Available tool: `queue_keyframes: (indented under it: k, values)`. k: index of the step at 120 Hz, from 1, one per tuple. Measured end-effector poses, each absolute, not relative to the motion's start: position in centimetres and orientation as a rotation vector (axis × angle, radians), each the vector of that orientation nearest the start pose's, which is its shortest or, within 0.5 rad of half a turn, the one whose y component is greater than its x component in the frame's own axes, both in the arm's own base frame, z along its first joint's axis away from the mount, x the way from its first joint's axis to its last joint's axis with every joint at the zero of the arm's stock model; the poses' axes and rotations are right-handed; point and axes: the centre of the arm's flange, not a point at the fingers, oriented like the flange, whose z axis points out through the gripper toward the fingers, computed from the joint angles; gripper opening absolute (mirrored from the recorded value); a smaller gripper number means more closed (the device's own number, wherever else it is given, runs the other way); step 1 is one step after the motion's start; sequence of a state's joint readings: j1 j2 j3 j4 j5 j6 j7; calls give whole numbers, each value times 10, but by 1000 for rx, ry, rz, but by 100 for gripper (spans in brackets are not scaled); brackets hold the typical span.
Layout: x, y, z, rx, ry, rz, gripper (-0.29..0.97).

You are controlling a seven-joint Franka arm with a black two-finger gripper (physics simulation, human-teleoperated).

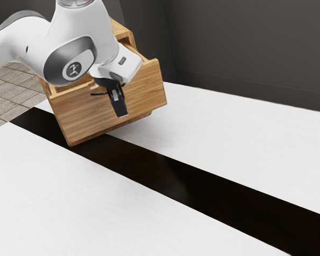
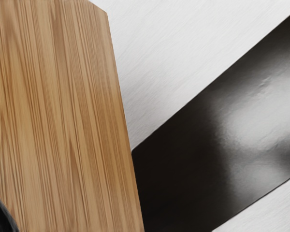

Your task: Pull the drawer handle with one arm to open the drawer

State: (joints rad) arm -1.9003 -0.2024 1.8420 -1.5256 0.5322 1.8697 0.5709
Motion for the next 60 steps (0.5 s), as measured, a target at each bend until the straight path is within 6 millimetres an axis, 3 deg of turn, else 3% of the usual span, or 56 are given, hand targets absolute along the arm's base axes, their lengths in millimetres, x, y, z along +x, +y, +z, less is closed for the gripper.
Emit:
queue_keyframes:
  k: [22,33,39,46,60]
  values:
    - [602,64,646,-2581,904,-274,50]
    - [600,63,658,-2563,886,-294,23]
    - [599,60,666,-2551,883,-310,15]
    - [599,40,673,-2535,918,-334,34]
    - [598,20,683,-2518,953,-365,51]
